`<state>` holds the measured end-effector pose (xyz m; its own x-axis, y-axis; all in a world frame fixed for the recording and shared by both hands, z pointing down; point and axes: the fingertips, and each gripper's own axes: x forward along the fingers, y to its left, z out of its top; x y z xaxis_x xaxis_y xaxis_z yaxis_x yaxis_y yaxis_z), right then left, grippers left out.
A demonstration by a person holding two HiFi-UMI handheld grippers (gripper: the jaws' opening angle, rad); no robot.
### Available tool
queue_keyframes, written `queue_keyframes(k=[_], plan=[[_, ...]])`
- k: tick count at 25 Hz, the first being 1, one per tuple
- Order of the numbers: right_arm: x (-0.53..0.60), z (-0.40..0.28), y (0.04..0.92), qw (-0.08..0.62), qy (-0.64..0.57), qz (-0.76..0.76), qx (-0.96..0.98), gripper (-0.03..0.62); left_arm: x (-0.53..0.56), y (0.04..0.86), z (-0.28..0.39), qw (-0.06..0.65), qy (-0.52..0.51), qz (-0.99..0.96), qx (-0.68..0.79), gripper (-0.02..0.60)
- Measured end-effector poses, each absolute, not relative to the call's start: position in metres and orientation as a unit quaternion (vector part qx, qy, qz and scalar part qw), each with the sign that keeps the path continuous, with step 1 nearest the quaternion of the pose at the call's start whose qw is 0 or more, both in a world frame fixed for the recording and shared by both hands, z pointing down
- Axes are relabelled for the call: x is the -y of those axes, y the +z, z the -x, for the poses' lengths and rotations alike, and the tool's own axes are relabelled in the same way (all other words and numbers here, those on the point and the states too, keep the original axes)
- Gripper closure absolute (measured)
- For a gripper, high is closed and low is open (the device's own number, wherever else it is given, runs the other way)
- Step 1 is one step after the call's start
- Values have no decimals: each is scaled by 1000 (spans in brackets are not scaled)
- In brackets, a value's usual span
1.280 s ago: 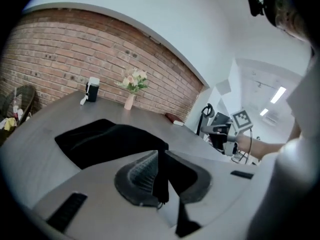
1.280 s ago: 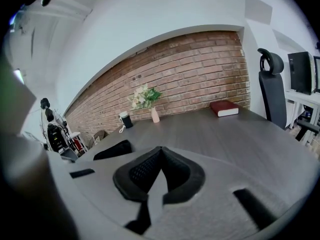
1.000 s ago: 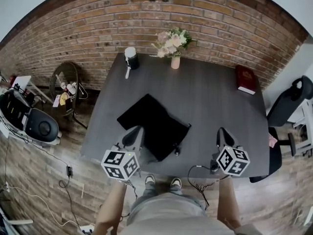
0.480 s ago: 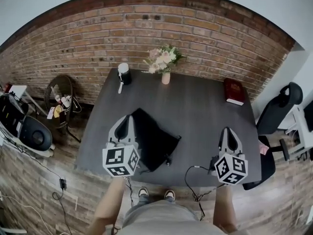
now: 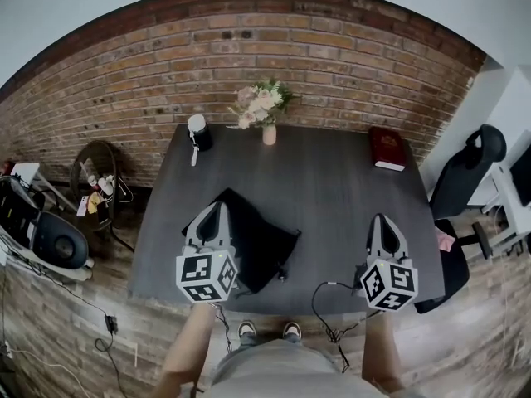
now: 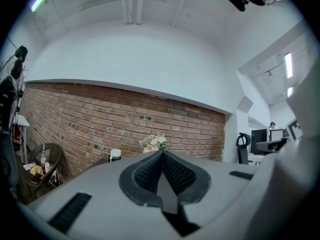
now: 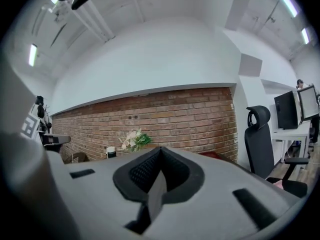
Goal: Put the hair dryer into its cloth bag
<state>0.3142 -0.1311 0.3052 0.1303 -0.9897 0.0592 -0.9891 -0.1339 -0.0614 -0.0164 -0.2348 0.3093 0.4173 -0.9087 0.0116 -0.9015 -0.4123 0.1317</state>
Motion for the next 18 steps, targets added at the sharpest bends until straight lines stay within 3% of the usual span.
queue_keyframes(k=[18], plan=[[128, -319, 310, 7, -61, 754, -654, 594, 230, 323, 12, 80, -23, -836, 543, 577]])
